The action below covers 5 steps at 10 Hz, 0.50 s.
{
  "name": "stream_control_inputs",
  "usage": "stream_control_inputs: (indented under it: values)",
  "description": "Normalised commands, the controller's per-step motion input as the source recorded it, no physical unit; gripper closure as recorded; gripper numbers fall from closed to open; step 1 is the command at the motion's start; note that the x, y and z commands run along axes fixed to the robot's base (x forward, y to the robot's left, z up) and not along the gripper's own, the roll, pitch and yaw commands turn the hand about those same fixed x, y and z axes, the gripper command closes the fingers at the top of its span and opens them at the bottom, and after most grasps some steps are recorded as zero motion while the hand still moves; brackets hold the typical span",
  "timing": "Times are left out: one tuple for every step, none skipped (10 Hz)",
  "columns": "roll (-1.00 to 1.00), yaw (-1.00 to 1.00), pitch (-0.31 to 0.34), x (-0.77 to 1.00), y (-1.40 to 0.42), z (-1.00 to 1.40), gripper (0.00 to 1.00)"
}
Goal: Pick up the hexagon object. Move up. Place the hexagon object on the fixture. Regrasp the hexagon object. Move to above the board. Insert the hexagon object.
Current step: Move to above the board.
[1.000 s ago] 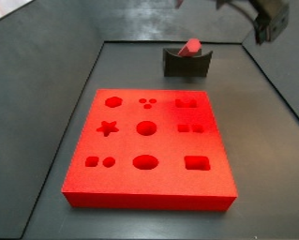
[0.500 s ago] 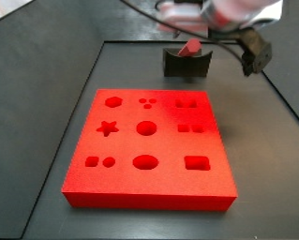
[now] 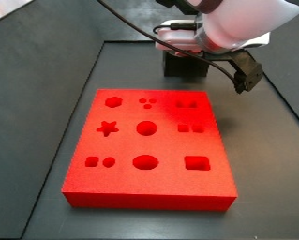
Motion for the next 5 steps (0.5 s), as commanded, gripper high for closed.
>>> stream_control_inputs:
  values:
    - [-0.01,0.09,0.059,0.20,0.12,1.00,1.00]
    - [-0.02,0.08,0.060,0.20,0.12,1.00,1.00]
    - [-0.03,0.07,0.071,0.19,0.11,1.00,1.00]
    - [-0.02,0.07,0.078,0.18,0.10,1.00,1.00]
    - [-0.01,0.07,0.091,0.18,0.09,1.00,1.00]
